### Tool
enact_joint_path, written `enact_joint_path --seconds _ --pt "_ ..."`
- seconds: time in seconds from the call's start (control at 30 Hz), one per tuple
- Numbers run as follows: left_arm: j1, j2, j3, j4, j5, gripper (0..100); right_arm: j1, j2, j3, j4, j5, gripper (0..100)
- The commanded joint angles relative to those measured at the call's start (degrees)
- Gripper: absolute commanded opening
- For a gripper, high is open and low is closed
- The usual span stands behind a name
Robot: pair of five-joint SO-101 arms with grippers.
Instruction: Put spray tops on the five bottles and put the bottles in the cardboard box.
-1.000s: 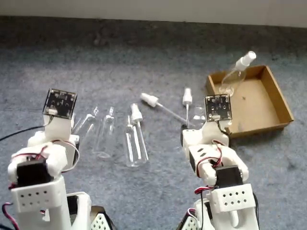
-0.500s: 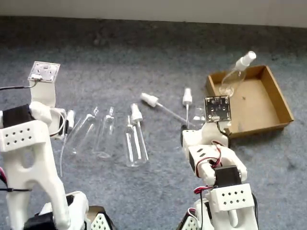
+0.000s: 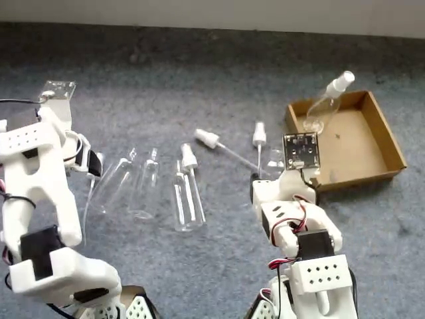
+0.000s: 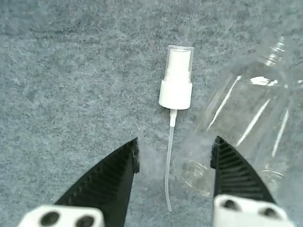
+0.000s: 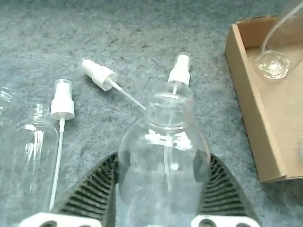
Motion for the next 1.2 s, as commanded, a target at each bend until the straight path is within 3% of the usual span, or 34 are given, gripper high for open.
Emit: enact_joint_path --seconds 0.0,0.37,0.63,1.0,1.17 --pt "-0.57 7.16 -5.67 -4.40 -0.35 22 0.66 -0.92 -0.31 -1.27 0.26 11.2" --pt "0.66 15.69 -8.66 -10.02 -0.35 22 0.66 -0.92 -0.31 -1.27 0.35 11.2" --pt "4.18 18.86 -9.27 -10.81 -0.44 1 0.66 -0.92 -0.31 -1.27 0.35 11.2" --pt "4.44 17.27 -10.24 -10.73 -0.44 1 0.66 -0.92 -0.22 -1.45 0.44 11.2" --pt "4.26 9.63 -10.42 -8.62 -0.44 1 0.66 -0.92 1.63 -9.54 0.53 11.2"
